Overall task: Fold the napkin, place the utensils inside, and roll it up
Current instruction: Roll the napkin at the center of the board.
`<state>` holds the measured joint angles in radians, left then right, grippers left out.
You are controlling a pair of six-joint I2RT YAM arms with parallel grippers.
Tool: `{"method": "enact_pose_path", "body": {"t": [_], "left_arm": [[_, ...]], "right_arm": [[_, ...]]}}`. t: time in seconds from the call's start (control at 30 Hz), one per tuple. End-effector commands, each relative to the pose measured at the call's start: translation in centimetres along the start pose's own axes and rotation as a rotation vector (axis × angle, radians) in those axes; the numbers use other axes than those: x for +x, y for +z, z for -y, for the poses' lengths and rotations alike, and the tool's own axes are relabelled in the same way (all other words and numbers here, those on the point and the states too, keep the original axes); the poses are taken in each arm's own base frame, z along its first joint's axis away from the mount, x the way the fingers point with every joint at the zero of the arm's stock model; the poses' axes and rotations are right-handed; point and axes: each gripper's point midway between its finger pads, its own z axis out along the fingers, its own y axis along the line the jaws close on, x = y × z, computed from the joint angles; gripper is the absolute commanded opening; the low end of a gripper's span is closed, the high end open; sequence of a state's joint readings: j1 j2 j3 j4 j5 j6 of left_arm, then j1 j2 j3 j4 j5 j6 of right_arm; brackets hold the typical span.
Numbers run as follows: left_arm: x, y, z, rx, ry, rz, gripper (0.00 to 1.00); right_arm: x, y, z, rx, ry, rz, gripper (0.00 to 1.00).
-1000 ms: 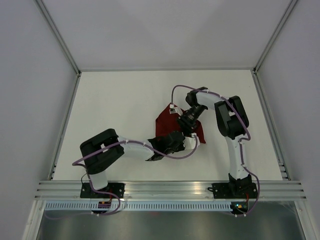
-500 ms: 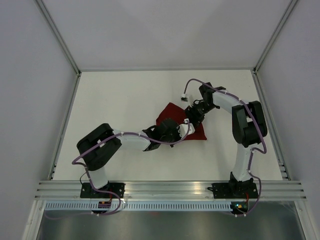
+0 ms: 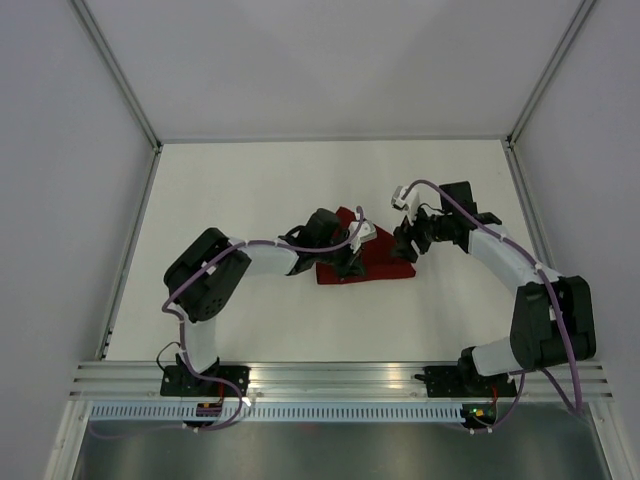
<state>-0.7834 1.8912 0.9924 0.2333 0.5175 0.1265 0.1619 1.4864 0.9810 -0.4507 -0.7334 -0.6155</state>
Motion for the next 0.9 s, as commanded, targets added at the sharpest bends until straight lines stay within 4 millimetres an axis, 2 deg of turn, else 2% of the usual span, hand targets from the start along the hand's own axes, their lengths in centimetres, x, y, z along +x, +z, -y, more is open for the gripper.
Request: {"method": "enact_pose_path", "body": {"t": [0.0, 0.03, 0.07, 0.1, 0.13, 0.17, 0.2, 0.23, 0.3, 0.33, 0.4, 0.63, 0.87], "left_arm": [[9.2, -0.5, 4.4, 0.215, -0.312, -0.292, 0.02], [9.3, -0.5, 4.5, 0.23, -0.331, -0.299, 0.02], [10.1, -0.6, 4.3, 0.239, -0.365, -0.323, 0.02], [9.8, -0.5, 4.4, 0.262, -0.377, -0.319, 0.02], [9.8, -0.6, 4.4, 0.273, -0.394, -0.323, 0.02], [10.4, -0.7, 4.2, 0.281, -0.426, -0.34, 0.02], [10.0, -0.7, 4.2, 0.307, -0.44, -0.333, 0.02], [10.0, -0.8, 4.2, 0.321, -0.456, -0.333, 0.02], [9.8, -1.0, 4.1, 0.353, -0.495, -0.335, 0.02], [9.8, -1.1, 4.0, 0.365, -0.508, -0.335, 0.02], [9.7, -1.3, 3.8, 0.389, -0.541, -0.338, 0.02], [9.1, -1.6, 3.3, 0.429, -0.584, -0.347, 0.02], [8.4, -1.9, 2.6, 0.428, -0.578, -0.345, 0.02]], "right_arm": [[0.1, 0.2, -0.5, 0.035, -0.208, 0.043, 0.72], [-0.4, 0.0, -0.7, 0.06, -0.257, 0.056, 0.72], [0.0, 0.1, -1.0, 0.072, -0.299, 0.044, 0.73], [1.2, 1.0, -2.4, 0.052, -0.327, 0.022, 0.73], [0.9, 0.8, -2.1, 0.111, -0.384, 0.018, 0.73], [1.2, 1.2, -2.6, 0.119, -0.42, 0.01, 0.73], [2.4, 2.3, -4.3, 0.086, -0.466, -0.01, 0.74], [1.7, 2.2, -4.0, 0.142, -0.516, 0.003, 0.74], [1.9, 3.2, -5.3, 0.146, -0.594, 0.016, 0.75], [2.5, 3.4, -5.4, 0.156, -0.606, -0.008, 0.76], [2.2, 4.2, -6.0, 0.162, -0.655, 0.007, 0.76], [4.0, 5.9, -7.6, 0.093, -0.683, -0.057, 0.74], [6.6, 6.9, -9.7, -0.027, -0.669, -0.141, 0.62]]}}
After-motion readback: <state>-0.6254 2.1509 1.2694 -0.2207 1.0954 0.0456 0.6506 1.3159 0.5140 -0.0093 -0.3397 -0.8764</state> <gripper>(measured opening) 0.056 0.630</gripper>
